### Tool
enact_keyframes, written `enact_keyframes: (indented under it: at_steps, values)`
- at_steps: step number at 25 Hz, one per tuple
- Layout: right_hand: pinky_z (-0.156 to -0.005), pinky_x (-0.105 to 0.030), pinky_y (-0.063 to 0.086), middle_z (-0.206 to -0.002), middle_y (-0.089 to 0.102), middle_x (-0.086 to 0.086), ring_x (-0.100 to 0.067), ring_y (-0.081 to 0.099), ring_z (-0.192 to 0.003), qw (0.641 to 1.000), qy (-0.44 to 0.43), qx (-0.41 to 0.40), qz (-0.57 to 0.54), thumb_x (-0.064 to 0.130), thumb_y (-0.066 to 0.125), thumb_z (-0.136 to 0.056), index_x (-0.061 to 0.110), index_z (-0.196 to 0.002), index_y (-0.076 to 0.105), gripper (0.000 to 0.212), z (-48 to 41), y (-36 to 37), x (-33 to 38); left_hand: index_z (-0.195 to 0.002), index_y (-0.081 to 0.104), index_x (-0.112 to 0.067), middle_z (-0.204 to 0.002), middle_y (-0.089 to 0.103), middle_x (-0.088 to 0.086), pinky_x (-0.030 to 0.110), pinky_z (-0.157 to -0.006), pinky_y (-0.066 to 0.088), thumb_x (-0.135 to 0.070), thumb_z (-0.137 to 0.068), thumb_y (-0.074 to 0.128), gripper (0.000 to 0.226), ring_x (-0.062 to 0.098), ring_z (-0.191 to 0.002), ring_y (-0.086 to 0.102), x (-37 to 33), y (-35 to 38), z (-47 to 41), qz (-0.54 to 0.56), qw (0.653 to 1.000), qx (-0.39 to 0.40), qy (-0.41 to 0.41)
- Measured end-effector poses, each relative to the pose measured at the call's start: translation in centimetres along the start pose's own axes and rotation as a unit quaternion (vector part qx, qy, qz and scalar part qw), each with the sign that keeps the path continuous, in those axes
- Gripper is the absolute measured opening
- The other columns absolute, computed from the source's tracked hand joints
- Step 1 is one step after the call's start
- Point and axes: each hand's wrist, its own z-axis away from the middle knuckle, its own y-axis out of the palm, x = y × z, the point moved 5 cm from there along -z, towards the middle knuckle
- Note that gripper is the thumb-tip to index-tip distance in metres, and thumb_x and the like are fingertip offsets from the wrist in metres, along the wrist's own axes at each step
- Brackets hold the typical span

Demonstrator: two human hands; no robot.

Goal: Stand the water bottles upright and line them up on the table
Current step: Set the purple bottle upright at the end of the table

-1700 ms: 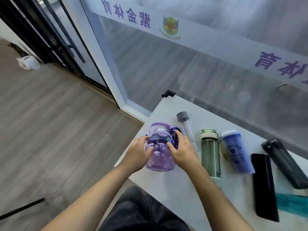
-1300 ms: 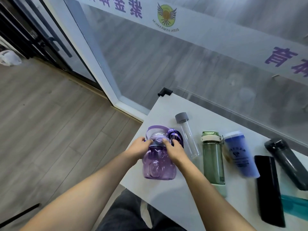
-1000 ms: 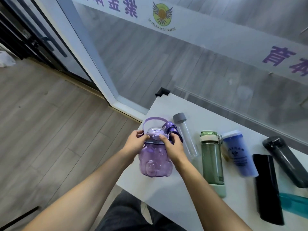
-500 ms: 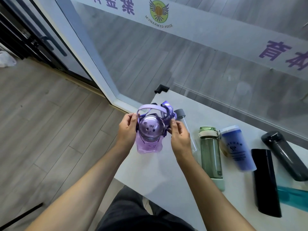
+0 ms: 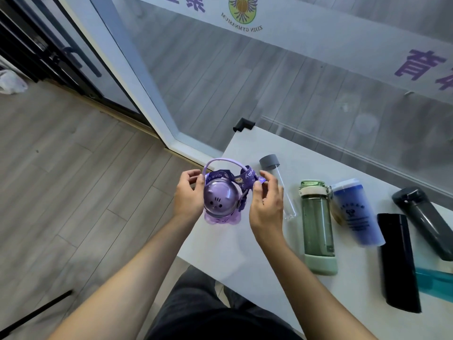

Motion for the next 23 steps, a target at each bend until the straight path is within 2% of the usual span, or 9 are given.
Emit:
enact_keyframes:
  at_steps: [1, 4, 6, 8, 12, 13, 16, 20, 23]
  values:
    - [-0.085, -0.003, 0.039, -0.119, 0.049, 0.006, 0.013, 0.051, -0.101, 1.0, -0.018, 0.012, 0.011, 0.032, 0.046, -0.104, 0.029, -0.137, 0.054, 0.033, 0.7, 0.0, -0.1, -0.112, 0.059, -0.024, -0.105, 0.068, -0.01, 0.039, -0.088, 0.055, -0.034, -0.099, 0.051, 0.019, 0.013, -0.099, 0.066, 0.0, -0.2, 0.4, -0.006, 1.0, 0.015, 0.016]
    - [-0.096, -0.028, 0.051, -0.128, 0.053, 0.009, 0.001, 0.058, -0.108, 0.995, -0.011, 0.092, 0.022, 0.04, 0.048, -0.103, 0.036, -0.148, 0.043, 0.046, 2.0, 1.1, -1.0, -0.121, 0.056, -0.034, -0.118, 0.065, -0.013, 0.031, -0.092, 0.052, -0.033, -0.1, 0.044, 0.025, 0.008, -0.111, 0.062, 1.5, -0.5, 1.6, -0.028, 0.995, 0.085, 0.037]
    - [-0.104, -0.033, 0.049, -0.138, 0.056, 0.011, -0.005, 0.058, -0.119, 0.989, 0.024, 0.144, 0.002, 0.048, 0.054, -0.098, 0.042, -0.152, 0.032, 0.059, 2.1, 2.3, -1.5, -0.128, 0.054, -0.038, -0.127, 0.062, -0.01, 0.04, -0.096, 0.053, -0.042, -0.097, 0.04, 0.034, 0.011, -0.117, 0.061, 2.7, -0.3, 1.8, 0.0, 0.991, 0.131, 0.019]
    - [-0.108, -0.033, 0.047, -0.143, 0.054, 0.013, -0.01, 0.058, -0.124, 0.985, 0.051, 0.167, -0.012, 0.048, 0.063, -0.093, 0.044, -0.154, 0.026, 0.071, 1.7, 2.9, -1.2, -0.134, 0.052, -0.034, -0.132, 0.06, -0.002, 0.045, -0.096, 0.055, -0.04, -0.099, 0.04, 0.038, 0.013, -0.117, 0.062, 3.1, 0.0, 1.4, 0.035, 0.987, 0.155, 0.003]
    - [-0.088, -0.001, 0.042, -0.138, 0.054, 0.013, -0.004, 0.057, -0.119, 0.978, 0.073, 0.19, -0.039, 0.033, 0.072, -0.091, 0.036, -0.157, 0.024, 0.082, -0.5, 3.2, 0.3, -0.136, 0.052, -0.031, -0.134, 0.058, 0.003, 0.048, -0.097, 0.055, -0.042, -0.096, 0.04, 0.043, 0.019, -0.119, 0.062, 2.1, 0.9, -0.9, 0.05, 0.987, 0.154, 0.009]
    - [-0.087, -0.001, 0.041, -0.137, 0.052, 0.015, -0.002, 0.055, -0.118, 0.979, 0.072, 0.189, -0.038, 0.033, 0.073, -0.091, 0.037, -0.157, 0.023, 0.083, -1.2, 3.2, 0.7, -0.135, 0.052, -0.031, -0.133, 0.059, 0.004, 0.049, -0.097, 0.054, -0.043, -0.096, 0.04, 0.043, 0.02, -0.12, 0.061, 1.5, 1.2, -1.6, 0.05, 0.986, 0.157, 0.013]
    - [-0.1, -0.016, 0.039, -0.137, 0.049, 0.019, -0.002, 0.052, -0.121, 0.981, 0.064, 0.179, -0.038, 0.038, 0.072, -0.09, 0.04, -0.157, 0.021, 0.085, -3.8, 3.5, 1.8, -0.13, 0.056, -0.035, -0.13, 0.061, 0.004, 0.053, -0.098, 0.052, -0.042, -0.095, 0.04, 0.039, 0.023, -0.12, 0.061, -0.1, 2.7, -4.6, 0.039, 0.984, 0.171, 0.031]
    - [-0.114, -0.027, 0.039, -0.15, 0.047, 0.012, -0.007, 0.051, -0.131, 0.983, 0.056, 0.168, -0.047, 0.033, 0.071, -0.092, 0.034, -0.159, 0.018, 0.086, -7.7, 4.0, 2.7, -0.118, 0.06, -0.045, -0.126, 0.064, 0.001, 0.052, -0.099, 0.051, -0.047, -0.094, 0.038, 0.033, 0.021, -0.118, 0.062, -2.7, 4.7, -8.0, 0.004, 0.98, 0.194, 0.048]
    - [-0.114, -0.026, 0.037, -0.154, 0.044, 0.009, -0.012, 0.048, -0.136, 0.982, 0.06, 0.173, -0.039, 0.034, 0.07, -0.093, 0.033, -0.16, 0.015, 0.087, -10.3, 4.0, 3.5, -0.117, 0.061, -0.041, -0.123, 0.066, 0.001, 0.053, -0.098, 0.052, -0.041, -0.096, 0.036, 0.032, 0.021, -0.115, 0.063, -4.5, 6.2, -10.0, -0.004, 0.975, 0.212, 0.063]
